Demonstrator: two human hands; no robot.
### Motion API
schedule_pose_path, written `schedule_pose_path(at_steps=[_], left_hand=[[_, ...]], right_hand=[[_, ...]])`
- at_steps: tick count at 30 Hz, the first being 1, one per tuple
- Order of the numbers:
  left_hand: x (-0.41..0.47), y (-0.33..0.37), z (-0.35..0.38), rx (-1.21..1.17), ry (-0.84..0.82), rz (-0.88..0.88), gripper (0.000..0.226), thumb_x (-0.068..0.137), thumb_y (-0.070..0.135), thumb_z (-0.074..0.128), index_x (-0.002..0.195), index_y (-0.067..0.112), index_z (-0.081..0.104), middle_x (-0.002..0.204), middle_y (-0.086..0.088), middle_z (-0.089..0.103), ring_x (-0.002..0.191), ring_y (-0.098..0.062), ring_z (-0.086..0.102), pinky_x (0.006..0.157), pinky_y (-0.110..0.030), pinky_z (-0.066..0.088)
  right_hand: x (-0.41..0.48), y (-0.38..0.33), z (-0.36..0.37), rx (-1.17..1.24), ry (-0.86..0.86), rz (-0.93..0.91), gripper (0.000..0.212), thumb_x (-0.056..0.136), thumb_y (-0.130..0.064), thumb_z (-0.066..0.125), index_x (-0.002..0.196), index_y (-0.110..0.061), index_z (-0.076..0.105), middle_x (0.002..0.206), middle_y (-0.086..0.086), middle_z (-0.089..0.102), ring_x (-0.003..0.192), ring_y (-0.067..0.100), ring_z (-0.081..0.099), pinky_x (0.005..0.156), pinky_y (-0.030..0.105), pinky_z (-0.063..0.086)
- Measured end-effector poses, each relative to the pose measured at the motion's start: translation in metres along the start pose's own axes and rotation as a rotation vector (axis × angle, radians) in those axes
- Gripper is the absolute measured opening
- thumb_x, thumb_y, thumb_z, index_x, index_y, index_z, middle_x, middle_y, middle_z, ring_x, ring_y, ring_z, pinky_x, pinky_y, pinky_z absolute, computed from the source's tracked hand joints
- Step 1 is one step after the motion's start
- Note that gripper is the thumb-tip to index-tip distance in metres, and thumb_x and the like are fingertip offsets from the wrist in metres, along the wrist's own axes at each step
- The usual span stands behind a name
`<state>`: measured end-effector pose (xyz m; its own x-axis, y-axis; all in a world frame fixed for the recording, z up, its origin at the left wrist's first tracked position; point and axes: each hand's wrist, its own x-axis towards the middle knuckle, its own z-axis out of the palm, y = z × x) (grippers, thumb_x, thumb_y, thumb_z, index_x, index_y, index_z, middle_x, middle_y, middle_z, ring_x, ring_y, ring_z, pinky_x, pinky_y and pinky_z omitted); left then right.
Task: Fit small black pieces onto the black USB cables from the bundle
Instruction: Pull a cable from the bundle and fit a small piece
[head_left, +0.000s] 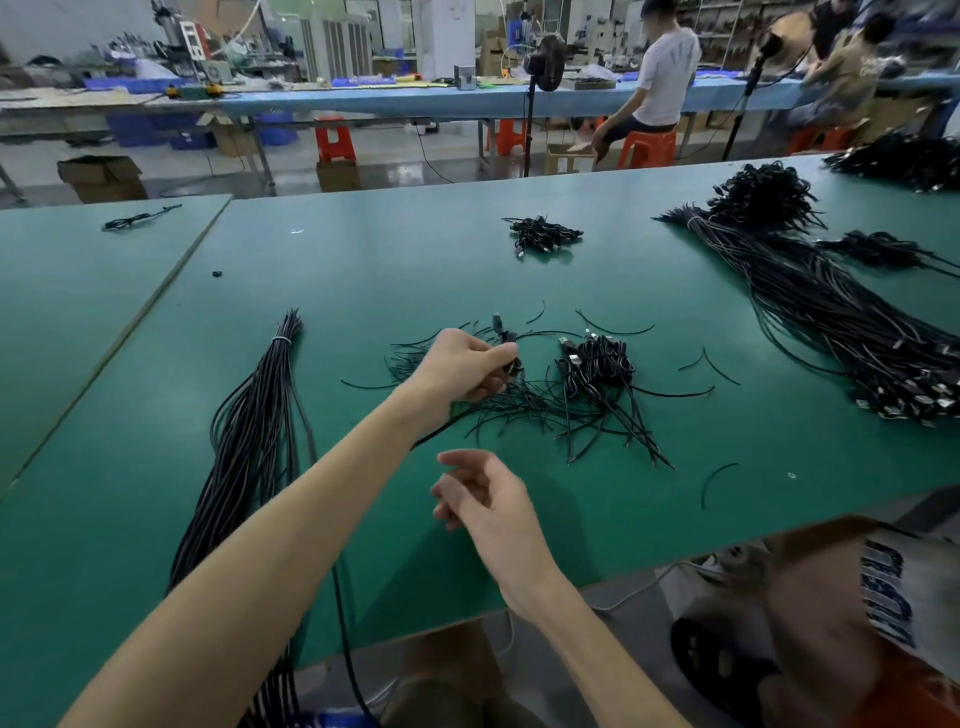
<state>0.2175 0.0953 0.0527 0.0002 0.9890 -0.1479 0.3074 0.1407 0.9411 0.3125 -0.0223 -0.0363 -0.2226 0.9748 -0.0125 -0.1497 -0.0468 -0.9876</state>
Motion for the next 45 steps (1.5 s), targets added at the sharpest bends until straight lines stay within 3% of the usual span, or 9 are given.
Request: schedule_pose_path(at_steps=[3, 7, 10, 14, 19, 25, 30, 41, 45], left_hand=[[0.018, 0.012, 0.03, 0.01, -0.096, -0.016, 0.033, 0.099, 0.031, 0.067, 0.095, -0.002, 0.073, 0.077, -0.008, 0.078, 0.066, -0.013, 0.074, 0.059, -0.021, 0.057], [0.022, 0.022, 0.061, 0.06, -0.227, 0.064, 0.038, 0.106, 0.029, 0.056, 0.129, 0.0, 0.064, 0.125, -0.008, 0.072, 0.101, -0.017, 0.075, 0.083, -0.032, 0.061], [0.015, 0.014, 0.06, 0.077, -0.221, 0.139, 0.038, 0.107, 0.024, 0.055, 0.141, 0.007, 0.059, 0.139, -0.003, 0.063, 0.107, -0.013, 0.072, 0.087, -0.032, 0.06], [0.003, -0.007, 0.026, 0.06, -0.093, 0.173, 0.025, 0.105, 0.013, 0.054, 0.127, 0.013, 0.068, 0.122, -0.001, 0.073, 0.096, -0.013, 0.076, 0.08, -0.032, 0.06], [-0.011, -0.042, -0.038, 0.126, 0.147, 0.103, 0.026, 0.101, 0.001, 0.051, 0.108, 0.014, 0.073, 0.107, -0.006, 0.077, 0.086, -0.019, 0.076, 0.072, -0.035, 0.056], [-0.025, -0.095, -0.117, 0.73, 0.599, -0.09, 0.023, 0.099, 0.01, 0.052, 0.118, -0.003, 0.059, 0.122, -0.023, 0.057, 0.103, -0.039, 0.058, 0.086, -0.046, 0.047], [-0.037, -0.119, -0.144, 0.999, 0.58, -0.222, 0.04, 0.103, 0.021, 0.058, 0.127, -0.008, 0.047, 0.133, -0.029, 0.049, 0.124, -0.045, 0.048, 0.1, -0.05, 0.044], [-0.034, -0.116, -0.146, 1.04, 0.507, -0.323, 0.035, 0.102, 0.014, 0.051, 0.128, -0.01, 0.05, 0.131, -0.027, 0.056, 0.12, -0.043, 0.056, 0.095, -0.048, 0.048], [-0.032, -0.116, -0.151, 0.896, 0.522, -0.268, 0.021, 0.098, 0.012, 0.045, 0.085, 0.0, 0.056, 0.106, -0.023, 0.065, 0.093, -0.039, 0.059, 0.078, -0.042, 0.046]], right_hand=[[-0.001, -0.002, 0.002, -0.062, -0.053, -0.028, 0.014, 0.1, -0.001, 0.06, 0.112, -0.009, 0.062, 0.085, 0.008, 0.062, 0.069, 0.009, 0.064, 0.066, 0.026, 0.05], [0.001, -0.001, -0.001, -0.195, -0.071, -0.057, 0.006, 0.099, 0.001, 0.056, 0.104, 0.001, 0.06, 0.075, 0.008, 0.06, 0.062, 0.004, 0.06, 0.062, 0.023, 0.048], [0.002, 0.0, -0.001, -0.115, -0.07, -0.033, 0.005, 0.1, 0.0, 0.059, 0.105, 0.001, 0.06, 0.078, 0.008, 0.059, 0.063, 0.005, 0.061, 0.063, 0.022, 0.048], [0.001, 0.002, -0.001, -0.035, -0.067, -0.003, 0.014, 0.101, -0.004, 0.061, 0.11, -0.013, 0.066, 0.088, 0.003, 0.069, 0.073, 0.011, 0.066, 0.068, 0.024, 0.052], [0.0, 0.0, -0.001, -0.082, -0.07, -0.057, 0.015, 0.101, -0.003, 0.059, 0.111, -0.012, 0.067, 0.089, 0.005, 0.069, 0.073, 0.013, 0.066, 0.067, 0.025, 0.052], [-0.003, -0.001, -0.001, -0.092, -0.066, -0.075, 0.014, 0.102, -0.003, 0.058, 0.11, -0.009, 0.068, 0.086, 0.002, 0.072, 0.073, 0.012, 0.066, 0.068, 0.026, 0.054], [-0.004, -0.002, -0.001, -0.113, -0.073, -0.074, 0.014, 0.102, -0.005, 0.059, 0.111, -0.011, 0.068, 0.087, 0.001, 0.073, 0.074, 0.011, 0.067, 0.069, 0.025, 0.055], [-0.004, -0.001, -0.002, -0.15, -0.07, -0.069, 0.015, 0.102, -0.005, 0.059, 0.11, -0.014, 0.068, 0.088, 0.002, 0.073, 0.074, 0.011, 0.068, 0.069, 0.025, 0.056], [-0.003, 0.0, -0.002, -0.145, -0.069, -0.069, 0.015, 0.102, -0.005, 0.059, 0.109, -0.014, 0.069, 0.088, 0.002, 0.073, 0.075, 0.011, 0.068, 0.069, 0.025, 0.056]])
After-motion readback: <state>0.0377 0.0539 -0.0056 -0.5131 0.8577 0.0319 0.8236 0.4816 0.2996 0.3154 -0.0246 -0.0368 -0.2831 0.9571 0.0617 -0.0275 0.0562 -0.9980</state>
